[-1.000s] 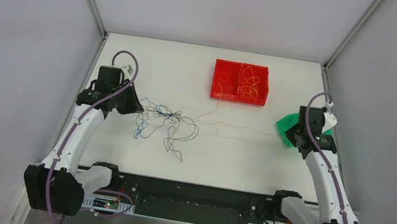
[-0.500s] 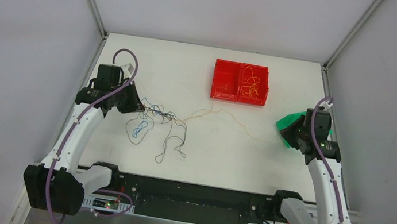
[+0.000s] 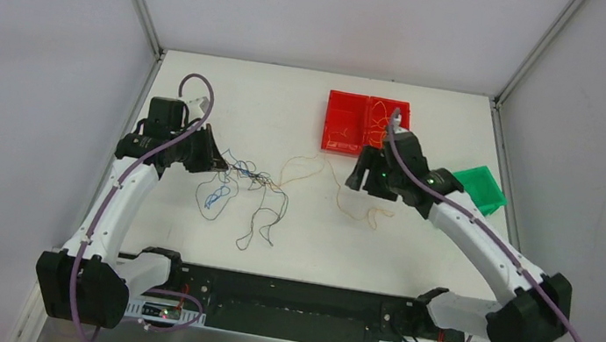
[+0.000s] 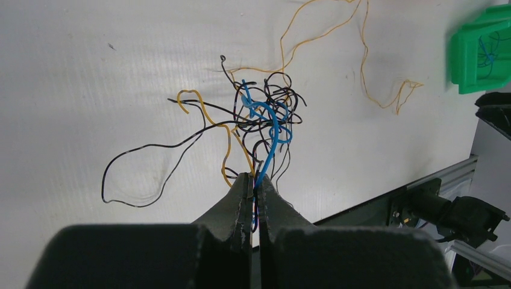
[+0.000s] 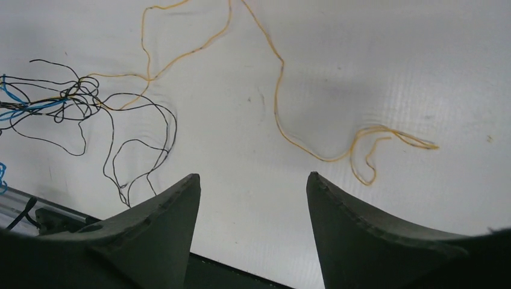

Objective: Untangle the cables
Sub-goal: Untie the cable.

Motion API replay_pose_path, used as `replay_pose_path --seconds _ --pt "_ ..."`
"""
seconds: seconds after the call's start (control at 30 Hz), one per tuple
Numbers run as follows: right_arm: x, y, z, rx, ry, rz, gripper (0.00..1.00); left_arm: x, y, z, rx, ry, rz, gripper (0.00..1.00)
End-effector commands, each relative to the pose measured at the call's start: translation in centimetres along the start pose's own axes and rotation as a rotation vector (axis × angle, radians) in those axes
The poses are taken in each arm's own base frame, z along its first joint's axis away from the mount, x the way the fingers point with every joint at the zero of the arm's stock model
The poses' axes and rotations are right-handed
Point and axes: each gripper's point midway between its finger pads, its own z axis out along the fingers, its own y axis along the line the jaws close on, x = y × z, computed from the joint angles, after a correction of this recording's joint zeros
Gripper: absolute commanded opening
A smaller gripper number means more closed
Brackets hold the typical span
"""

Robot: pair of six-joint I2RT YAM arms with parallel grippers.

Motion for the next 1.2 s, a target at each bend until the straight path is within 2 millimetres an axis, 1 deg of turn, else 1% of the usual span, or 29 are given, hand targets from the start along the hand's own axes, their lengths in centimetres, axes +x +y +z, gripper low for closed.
replay_pose_path --seconds 0.0,0.17,0.2,0.27,0.33,0.4,0.47,0.53,0.6,0.63,0.73,0.77,0.83,0.93,1.07,1.17 --pt "-3.0 4.4 2.9 0.003 -0.079 -0.103 0.70 -0.9 -1.1 -0.5 0.046 -0.032 0.049 0.00" --pt "-4.7 7.1 6.9 0.022 -0.050 -0.216 0.68 -0.6 -0.9 -0.3 0.043 -0.025 0.052 0.00" --pt "-5.4 7.8 7.6 0.015 -0.054 -0.231 0.71 -0.6 -0.8 -0.3 0.044 -0.025 0.052 0.00" --pt "-6.3 9.0 8.8 0.016 -0.033 -0.211 0.81 -0.5 -0.8 -0.3 0.045 -0.024 0.051 0.00" --pt "-7.3 10.2 9.6 0.044 -0.009 -0.104 0.85 -0.3 -0.7 -0.2 0.043 -0.020 0.052 0.00" --pt "-8.4 10.2 10.2 0.143 -0.037 0.068 0.87 -0.3 -0.7 -0.2 0.041 -0.022 0.052 0.00" --pt "-8.7 10.4 10.9 0.206 -0.068 0.246 0.90 -0.2 -0.7 -0.3 0.041 -0.022 0.051 0.00" --pt "-8.2 10.9 11.7 0.217 -0.081 0.417 0.90 -0.2 -0.7 -0.3 0.041 -0.024 0.051 0.00" --pt "-7.5 11.9 12.4 0.179 -0.088 0.548 0.90 -0.2 -0.7 -0.3 0.041 -0.024 0.051 0.00" --pt "-6.7 12.0 13.0 0.169 -0.087 0.598 0.89 -0.2 -0.6 -0.3 0.040 -0.024 0.050 0.00" --pt "-5.9 13.2 13.7 0.115 -0.126 0.720 0.88 -0.2 -0.7 -0.3 0.041 -0.025 0.050 0.00" --pt "-5.8 13.9 13.9 0.093 -0.142 0.736 0.88 -0.2 -0.7 -0.3 0.041 -0.027 0.051 0.00" --pt "-5.1 14.6 14.4 0.099 -0.159 0.751 0.87 -0.2 -0.7 -0.3 0.041 -0.025 0.050 0.00" --pt "-4.0 15.5 15.7 0.098 -0.148 0.734 0.87 -0.2 -0.6 -0.3 0.040 -0.025 0.053 0.00" --pt "-3.3 15.8 17.6 0.092 -0.143 0.711 0.85 -0.1 -0.7 -0.4 0.042 -0.029 0.055 0.00" --pt "-3.0 15.4 18.7 0.108 -0.160 0.687 0.83 -0.2 -0.7 -0.5 0.042 -0.033 0.057 0.00"
